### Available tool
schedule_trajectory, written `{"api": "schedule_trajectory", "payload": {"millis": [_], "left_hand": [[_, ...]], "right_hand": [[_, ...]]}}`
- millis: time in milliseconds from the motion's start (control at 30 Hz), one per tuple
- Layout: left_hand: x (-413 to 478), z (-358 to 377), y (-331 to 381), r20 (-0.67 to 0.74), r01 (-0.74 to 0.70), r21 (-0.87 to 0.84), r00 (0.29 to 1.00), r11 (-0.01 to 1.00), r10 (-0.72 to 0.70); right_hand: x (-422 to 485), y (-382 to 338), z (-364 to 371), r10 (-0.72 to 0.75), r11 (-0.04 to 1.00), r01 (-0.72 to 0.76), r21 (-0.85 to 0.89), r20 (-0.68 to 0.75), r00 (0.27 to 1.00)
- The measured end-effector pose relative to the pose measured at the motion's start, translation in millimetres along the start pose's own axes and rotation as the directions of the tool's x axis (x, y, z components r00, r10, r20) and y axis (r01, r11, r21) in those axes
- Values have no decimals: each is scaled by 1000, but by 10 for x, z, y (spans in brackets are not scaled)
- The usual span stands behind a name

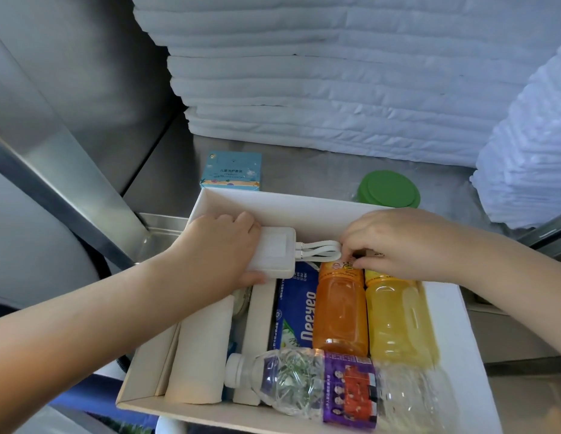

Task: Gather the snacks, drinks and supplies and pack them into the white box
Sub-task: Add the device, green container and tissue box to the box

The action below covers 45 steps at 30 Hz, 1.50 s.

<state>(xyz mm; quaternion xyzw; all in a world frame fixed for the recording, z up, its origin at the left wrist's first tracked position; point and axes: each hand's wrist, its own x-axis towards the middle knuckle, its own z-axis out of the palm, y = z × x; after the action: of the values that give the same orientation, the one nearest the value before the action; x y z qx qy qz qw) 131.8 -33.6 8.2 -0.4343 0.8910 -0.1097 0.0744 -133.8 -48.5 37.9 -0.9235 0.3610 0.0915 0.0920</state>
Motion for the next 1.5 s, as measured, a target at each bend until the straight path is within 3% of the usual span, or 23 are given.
{"api": "schedule_trajectory", "payload": {"millis": [200, 333, 467, 633, 700, 900, 1033, 1300, 1500], "left_hand": [[116, -2, -12, -99, -185, -192, 981, 964, 168], [279, 43, 14, -87, -282, -324, 959, 903, 269], [334, 102, 19, -100, -332, -211, 943, 919, 317], [310, 76, 29, -106, -313, -151, 948, 938, 299], [316, 45, 38, -90, -296, -132, 954, 946, 286], [333, 48, 20, -61, -294, -110, 955, 949, 289], [338, 65, 6, -62, -309, -125, 951, 943, 303], [336, 104, -12, -49, -302, -165, 953, 939, 298], [305, 111, -4, -77, -294, -162, 956, 942, 285]], "right_hand": [[-35, -43, 17, -107, 989, 108, -97, 16, 994], [-5, -48, 2, -106, 988, 110, -111, 42, 994], [-12, -142, 63, -109, 986, 114, -125, 49, 993], [-38, -226, 168, -251, 965, 247, -86, -29, 968], [-4, -229, 215, -240, 964, 241, -109, 18, 971], [175, -415, 386, -168, 924, 207, -321, 145, 975], [280, -635, 422, -73, 807, 183, -562, 213, 974], [350, -528, 131, -83, 898, 287, -334, 513, 855], [336, -566, 151, -139, 884, 315, -344, 449, 883]]}}
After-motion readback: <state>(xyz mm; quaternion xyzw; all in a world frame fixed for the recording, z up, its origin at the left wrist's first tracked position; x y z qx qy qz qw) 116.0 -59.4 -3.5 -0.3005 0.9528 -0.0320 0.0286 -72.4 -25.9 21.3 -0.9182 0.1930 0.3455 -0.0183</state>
